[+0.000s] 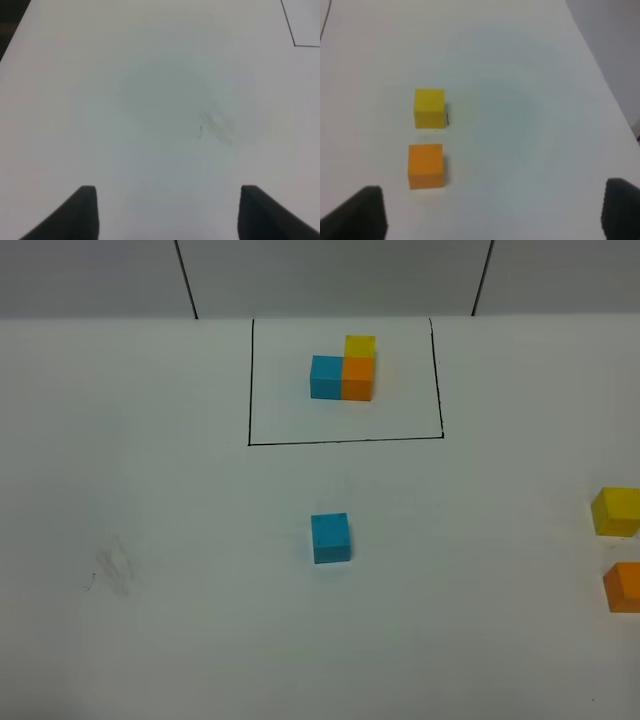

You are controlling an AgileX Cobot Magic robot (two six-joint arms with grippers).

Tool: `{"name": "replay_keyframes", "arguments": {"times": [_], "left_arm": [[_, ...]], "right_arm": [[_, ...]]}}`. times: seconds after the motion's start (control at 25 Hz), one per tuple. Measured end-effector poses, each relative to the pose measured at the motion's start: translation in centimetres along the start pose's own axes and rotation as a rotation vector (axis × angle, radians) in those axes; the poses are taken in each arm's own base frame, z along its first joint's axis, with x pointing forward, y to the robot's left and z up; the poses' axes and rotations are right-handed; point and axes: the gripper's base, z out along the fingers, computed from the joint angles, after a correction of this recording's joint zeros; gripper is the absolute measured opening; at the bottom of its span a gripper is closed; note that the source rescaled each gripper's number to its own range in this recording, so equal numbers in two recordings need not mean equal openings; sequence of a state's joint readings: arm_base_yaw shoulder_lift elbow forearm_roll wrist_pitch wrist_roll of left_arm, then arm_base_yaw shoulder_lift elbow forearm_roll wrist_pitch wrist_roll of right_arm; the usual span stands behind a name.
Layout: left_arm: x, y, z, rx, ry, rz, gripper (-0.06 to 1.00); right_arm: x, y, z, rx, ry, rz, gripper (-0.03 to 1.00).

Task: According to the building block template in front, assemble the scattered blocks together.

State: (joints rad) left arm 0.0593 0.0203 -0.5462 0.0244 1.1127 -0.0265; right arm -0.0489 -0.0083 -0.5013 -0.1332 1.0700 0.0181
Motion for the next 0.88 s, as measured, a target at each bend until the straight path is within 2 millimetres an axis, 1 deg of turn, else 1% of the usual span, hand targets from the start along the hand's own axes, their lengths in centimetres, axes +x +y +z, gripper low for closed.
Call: {"name": "replay_keyframes", "arguments": {"times": [0.2,0.88], "left_arm": [[0.47,-0.02,0.81,0.001,0.004,-0.006,0.34],[0.64,0.03,0.70,0.008,-0.014,0.001,0.34]], "right_arm": [[0.00,0.00,0.00,0.000,0.000,0.000,0.80],[0.00,0.00,0.00,0.000,0.000,0.001,0.80]]}}
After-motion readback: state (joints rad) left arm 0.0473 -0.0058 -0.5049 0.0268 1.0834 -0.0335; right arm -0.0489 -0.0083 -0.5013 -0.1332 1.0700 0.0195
